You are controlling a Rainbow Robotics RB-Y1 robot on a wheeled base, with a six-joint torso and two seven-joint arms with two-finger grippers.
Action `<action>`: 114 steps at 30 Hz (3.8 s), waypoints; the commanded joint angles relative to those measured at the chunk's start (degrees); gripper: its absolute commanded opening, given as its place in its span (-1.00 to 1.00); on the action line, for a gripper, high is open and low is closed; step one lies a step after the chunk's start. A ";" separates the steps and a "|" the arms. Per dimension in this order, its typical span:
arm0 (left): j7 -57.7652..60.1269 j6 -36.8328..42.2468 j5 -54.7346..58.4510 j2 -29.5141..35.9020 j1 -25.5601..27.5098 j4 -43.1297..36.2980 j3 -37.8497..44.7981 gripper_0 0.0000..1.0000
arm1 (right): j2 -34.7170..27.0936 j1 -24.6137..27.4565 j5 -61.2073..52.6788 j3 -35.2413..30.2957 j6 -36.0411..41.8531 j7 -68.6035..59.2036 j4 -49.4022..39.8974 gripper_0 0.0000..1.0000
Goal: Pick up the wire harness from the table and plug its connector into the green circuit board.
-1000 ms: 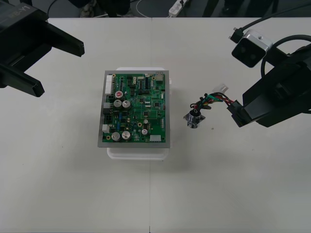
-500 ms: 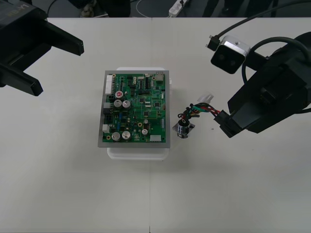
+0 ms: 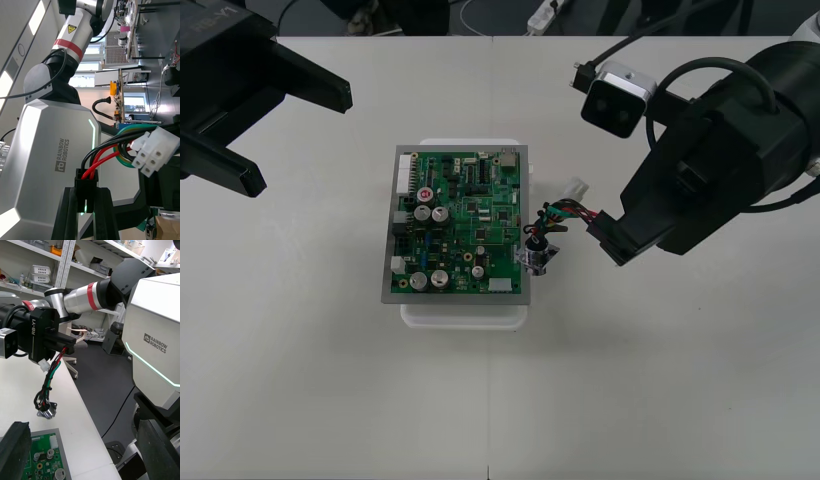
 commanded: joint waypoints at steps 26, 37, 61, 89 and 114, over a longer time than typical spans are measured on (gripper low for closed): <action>-5.48 -1.31 2.67 1.21 2.28 -2.83 0.10 0.65 | 5.66 -8.19 -4.66 9.46 0.04 -0.74 -3.03 -1.00; -5.84 -1.31 2.67 1.21 2.28 -2.92 0.10 0.65 | 8.30 -10.48 -2.81 9.46 0.04 -0.74 0.14 -1.00; -6.01 -1.31 2.93 1.30 2.28 -3.44 0.10 0.66 | 11.99 -14.79 -4.75 11.39 0.04 -0.74 5.58 -1.00; -5.92 -1.31 3.20 1.21 2.28 -4.24 0.10 0.65 | 11.29 -14.87 -5.01 12.71 0.04 -0.74 1.37 -1.00; -5.48 -1.31 3.55 1.21 2.28 -5.38 0.10 0.65 | 12.26 -15.14 -5.45 12.80 0.04 -0.74 2.42 -1.00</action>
